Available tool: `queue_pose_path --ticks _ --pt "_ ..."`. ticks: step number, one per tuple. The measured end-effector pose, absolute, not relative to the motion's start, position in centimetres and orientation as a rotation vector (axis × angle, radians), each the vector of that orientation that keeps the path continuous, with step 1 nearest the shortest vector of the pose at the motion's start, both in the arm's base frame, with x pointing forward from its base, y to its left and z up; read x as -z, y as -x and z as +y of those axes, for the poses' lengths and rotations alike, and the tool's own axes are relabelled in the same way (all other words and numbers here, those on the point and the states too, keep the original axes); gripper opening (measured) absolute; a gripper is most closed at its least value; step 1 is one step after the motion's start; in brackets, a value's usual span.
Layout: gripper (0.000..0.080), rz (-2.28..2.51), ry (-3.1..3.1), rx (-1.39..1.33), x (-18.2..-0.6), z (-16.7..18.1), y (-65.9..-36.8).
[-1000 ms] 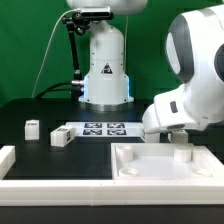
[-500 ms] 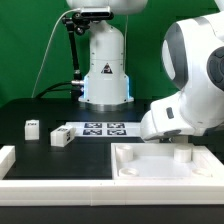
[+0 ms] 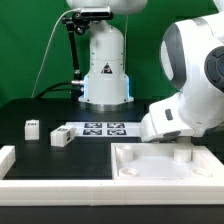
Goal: Assemble one leg
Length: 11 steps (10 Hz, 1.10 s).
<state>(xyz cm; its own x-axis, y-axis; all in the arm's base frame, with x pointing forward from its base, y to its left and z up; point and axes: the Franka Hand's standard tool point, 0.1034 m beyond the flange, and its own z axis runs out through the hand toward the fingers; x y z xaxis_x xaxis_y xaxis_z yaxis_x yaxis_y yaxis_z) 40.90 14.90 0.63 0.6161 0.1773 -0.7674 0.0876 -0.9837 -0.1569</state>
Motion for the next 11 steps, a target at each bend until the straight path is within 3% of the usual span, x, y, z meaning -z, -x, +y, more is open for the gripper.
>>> queue_pose_path --ticks 5,6,10,11 --pt "0.0290 -0.224 2.730 -1.314 -0.6 14.9 -40.9" --pt "0.0290 -0.228 2.715 -1.347 -1.4 14.8 -40.8" --pt "0.0291 -0.259 2.724 -1.355 -8.7 14.7 -43.1" --pt "0.0291 -0.256 2.752 -1.296 -9.4 14.7 -43.8"
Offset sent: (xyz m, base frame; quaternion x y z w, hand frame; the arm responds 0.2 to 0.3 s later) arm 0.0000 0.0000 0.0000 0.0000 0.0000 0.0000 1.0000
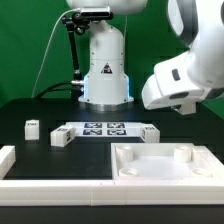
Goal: Assemble one leg
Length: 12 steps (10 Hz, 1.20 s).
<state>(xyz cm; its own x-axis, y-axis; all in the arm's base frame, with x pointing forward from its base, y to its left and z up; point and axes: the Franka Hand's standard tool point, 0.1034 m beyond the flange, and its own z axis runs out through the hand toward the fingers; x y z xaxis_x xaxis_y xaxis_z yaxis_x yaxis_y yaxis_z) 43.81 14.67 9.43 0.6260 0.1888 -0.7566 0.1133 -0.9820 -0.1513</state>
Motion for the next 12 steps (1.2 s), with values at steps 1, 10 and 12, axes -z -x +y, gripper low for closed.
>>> queue_pose_path --ticks 1,10,12 --pt "0.0291 -0.257 2.753 -1.298 -9.3 14.6 -43.5" --pt "0.0291 -0.200 3.032 0.082 -10.6 14.2 -48.5" --pt "0.0291 -0.202 2.988 0.453 -11.6 13.6 -50.0"
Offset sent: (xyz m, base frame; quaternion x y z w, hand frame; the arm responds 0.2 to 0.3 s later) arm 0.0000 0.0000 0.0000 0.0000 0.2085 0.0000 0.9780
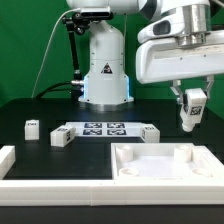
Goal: Assemble one leg
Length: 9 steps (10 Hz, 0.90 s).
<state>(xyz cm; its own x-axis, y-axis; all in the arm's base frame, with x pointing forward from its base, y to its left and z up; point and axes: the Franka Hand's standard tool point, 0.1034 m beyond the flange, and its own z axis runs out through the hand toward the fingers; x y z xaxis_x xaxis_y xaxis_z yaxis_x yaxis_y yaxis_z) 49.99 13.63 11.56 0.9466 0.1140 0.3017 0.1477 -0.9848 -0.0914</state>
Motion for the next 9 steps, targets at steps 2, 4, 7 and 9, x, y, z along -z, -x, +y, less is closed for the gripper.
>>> queue_pose_path --ticks 2,4,7,9 --pt "0.0291 -0.227 2.989 0.458 -11.2 13.4 -49.5" --pt "0.0291 -0.331 2.996 0.487 -11.6 11.9 -50.5" --pt "0.0291 -0.431 2.984 0.543 -11.9 11.2 -53.6" --pt "0.0291 -0.432 2.983 0.539 -11.8 11.3 -53.5"
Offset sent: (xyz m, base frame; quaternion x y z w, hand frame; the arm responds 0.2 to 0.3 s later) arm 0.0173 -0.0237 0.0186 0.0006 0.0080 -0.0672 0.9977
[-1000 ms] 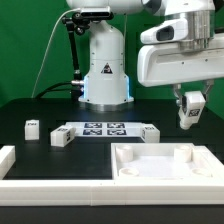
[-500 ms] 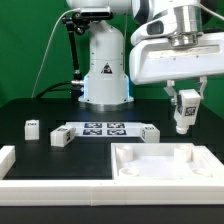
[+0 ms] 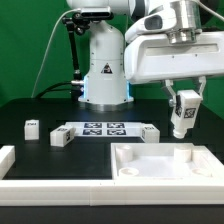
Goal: Assemble one leg
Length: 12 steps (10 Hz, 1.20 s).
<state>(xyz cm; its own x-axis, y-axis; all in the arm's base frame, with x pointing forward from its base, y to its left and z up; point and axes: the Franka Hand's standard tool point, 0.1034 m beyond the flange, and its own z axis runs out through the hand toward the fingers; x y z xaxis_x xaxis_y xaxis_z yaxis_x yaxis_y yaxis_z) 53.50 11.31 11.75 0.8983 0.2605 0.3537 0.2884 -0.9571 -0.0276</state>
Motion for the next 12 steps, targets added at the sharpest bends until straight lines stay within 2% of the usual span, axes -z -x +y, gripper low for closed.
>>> queue_pose_path --ticks 3,8,12 --pt "0.0291 -0.465 2.980 0.539 -11.5 11.3 -54.2" --pt "0.0291 -0.512 2.942 0.611 -11.1 12.4 -61.0" --pt "0.0291 -0.505 2.933 0.707 -10.9 11.9 -61.3"
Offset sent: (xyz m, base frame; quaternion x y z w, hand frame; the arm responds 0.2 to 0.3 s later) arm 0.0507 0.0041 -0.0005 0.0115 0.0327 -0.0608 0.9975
